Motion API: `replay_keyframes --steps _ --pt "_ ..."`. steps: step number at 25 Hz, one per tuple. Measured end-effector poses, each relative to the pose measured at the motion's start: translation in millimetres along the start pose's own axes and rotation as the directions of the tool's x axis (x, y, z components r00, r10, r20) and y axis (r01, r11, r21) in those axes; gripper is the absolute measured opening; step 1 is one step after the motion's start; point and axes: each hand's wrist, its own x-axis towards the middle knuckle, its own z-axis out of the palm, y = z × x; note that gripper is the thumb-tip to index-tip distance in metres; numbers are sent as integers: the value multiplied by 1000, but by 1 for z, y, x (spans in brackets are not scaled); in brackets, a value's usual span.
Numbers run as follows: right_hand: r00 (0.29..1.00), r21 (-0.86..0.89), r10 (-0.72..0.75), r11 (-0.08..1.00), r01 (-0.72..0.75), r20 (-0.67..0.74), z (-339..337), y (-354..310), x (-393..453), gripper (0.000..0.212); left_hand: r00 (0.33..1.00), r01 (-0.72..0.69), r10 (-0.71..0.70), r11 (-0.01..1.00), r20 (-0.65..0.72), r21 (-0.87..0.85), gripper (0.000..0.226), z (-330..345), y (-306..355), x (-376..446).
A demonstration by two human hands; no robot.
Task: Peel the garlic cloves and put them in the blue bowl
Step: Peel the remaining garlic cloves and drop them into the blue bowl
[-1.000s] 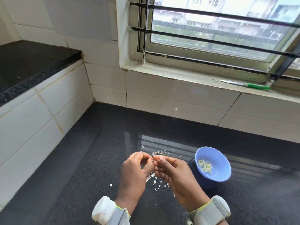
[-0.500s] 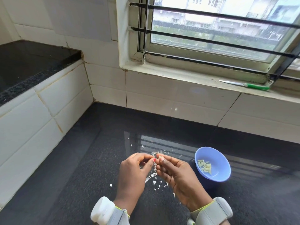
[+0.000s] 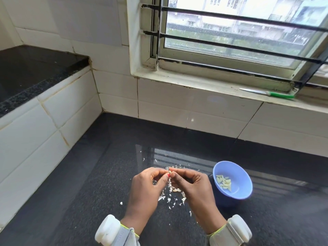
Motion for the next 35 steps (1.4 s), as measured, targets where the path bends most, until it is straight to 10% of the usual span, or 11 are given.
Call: replay_keyframes --steps 9,23,35 --pt "998 -144 -55 988 60 39 -2 5 1 9 999 -22 22 999 -27 26 17 3 0 0" --pt "931 485 315 794 -366 187 -6 4 0 19 999 45 -44 997 -19 55 14 1 -7 -2" --pt "980 94 164 980 -175 117 -22 16 0 25 994 100 -101 994 35 42 7 7 -9 -8"
